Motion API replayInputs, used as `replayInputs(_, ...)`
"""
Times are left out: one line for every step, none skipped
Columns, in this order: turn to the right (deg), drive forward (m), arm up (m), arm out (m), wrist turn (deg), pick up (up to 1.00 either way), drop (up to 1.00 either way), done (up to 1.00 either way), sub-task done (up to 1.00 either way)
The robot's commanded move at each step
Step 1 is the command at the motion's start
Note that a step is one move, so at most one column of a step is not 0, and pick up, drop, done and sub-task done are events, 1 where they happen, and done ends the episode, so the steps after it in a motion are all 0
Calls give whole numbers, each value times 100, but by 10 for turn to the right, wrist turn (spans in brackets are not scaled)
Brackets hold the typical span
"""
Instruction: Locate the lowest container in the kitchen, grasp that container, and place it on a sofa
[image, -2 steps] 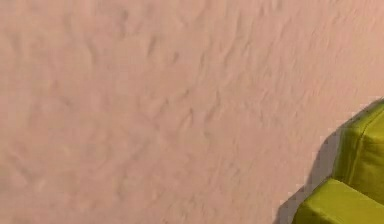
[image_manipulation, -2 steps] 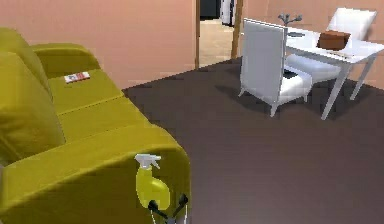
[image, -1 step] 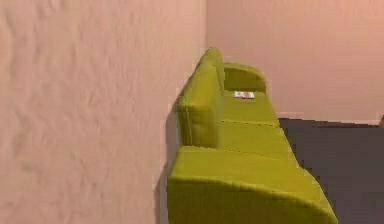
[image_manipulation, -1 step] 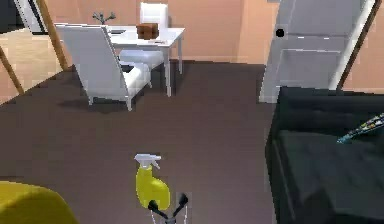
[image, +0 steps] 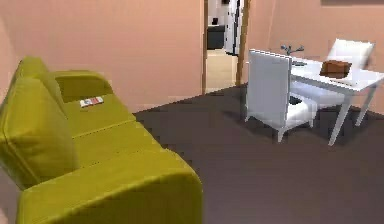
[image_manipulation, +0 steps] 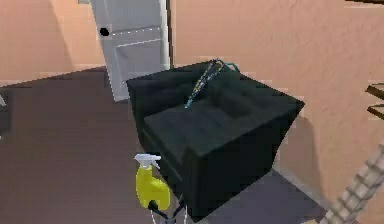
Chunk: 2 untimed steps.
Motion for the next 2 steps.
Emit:
replayInputs(450,0,0,0,0,0,0,0,0)
replayInputs(90,0,0,0,0,0,0,0,0)
